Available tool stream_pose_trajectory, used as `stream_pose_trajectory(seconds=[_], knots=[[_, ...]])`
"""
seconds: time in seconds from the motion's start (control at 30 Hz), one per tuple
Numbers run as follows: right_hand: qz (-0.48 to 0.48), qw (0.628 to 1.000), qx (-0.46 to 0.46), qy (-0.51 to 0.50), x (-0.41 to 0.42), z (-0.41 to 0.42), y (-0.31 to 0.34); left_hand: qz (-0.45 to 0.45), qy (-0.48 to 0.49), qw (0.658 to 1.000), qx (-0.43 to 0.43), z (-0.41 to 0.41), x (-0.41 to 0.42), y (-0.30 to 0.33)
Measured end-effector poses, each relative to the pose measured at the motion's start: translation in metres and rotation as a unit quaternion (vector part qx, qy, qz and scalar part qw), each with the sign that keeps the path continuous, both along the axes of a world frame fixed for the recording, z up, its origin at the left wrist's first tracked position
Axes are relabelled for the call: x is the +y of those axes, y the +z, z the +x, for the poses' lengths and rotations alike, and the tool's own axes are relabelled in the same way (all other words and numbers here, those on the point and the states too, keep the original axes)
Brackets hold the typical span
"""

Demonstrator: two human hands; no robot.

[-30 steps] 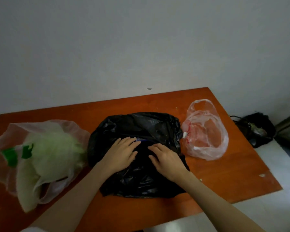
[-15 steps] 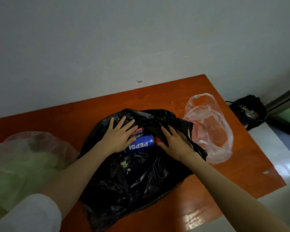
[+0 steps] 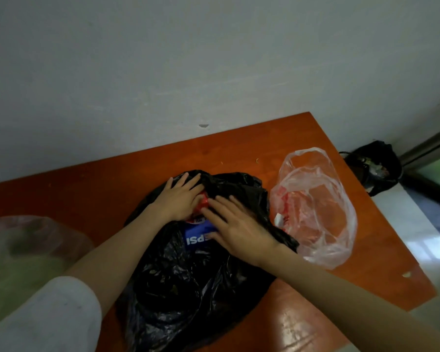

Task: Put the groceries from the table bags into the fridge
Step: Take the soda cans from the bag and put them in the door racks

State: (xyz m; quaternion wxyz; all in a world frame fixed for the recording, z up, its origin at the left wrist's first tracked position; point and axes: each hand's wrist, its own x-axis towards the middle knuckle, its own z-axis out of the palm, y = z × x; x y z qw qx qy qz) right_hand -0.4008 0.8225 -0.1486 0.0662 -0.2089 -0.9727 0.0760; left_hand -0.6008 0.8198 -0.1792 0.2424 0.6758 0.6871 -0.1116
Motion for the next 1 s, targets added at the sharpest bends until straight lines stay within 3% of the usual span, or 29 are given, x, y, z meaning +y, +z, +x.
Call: stream_pose_trajectory(seconds=[0.1,0.2,0.27,0.43,0.57,0.73,0.9,1.0], knots=[[-0.085,0.983,-0.129,-0.104,0.035,0.014,-0.01,0.006,0.016,1.0,-0.023,-0.005,0.001,-0.004],[-0.082,0.97,-0.189,-0.13,0.068,0.039,-0.025,0.001,0.018,0.999,-0.043,-0.016,0.0,-0.008],[-0.145,0.942,-0.227,-0.199,0.08,0.054,-0.033,-0.006,0.027,0.998,-0.059,-0.024,-0.003,-0.01],[-0.17,0.932,-0.245,-0.204,0.086,0.055,-0.049,0.06,0.014,0.996,-0.068,-0.038,-0.001,-0.013],[-0.171,0.93,-0.249,-0.211,0.085,0.051,-0.054,0.119,0.059,0.99,-0.049,-0.044,0.006,-0.014],[-0.117,0.962,-0.141,-0.2,0.059,0.046,-0.042,0.205,0.076,0.974,-0.058,-0.037,0.005,-0.003],[0.008,1.0,-0.004,-0.019,0.028,0.033,-0.016,0.331,0.056,0.938,-0.087,0.009,-0.015,0.028],[0.047,0.998,-0.002,0.029,0.035,0.027,-0.001,0.339,0.0,0.938,-0.07,0.028,-0.032,0.03]])
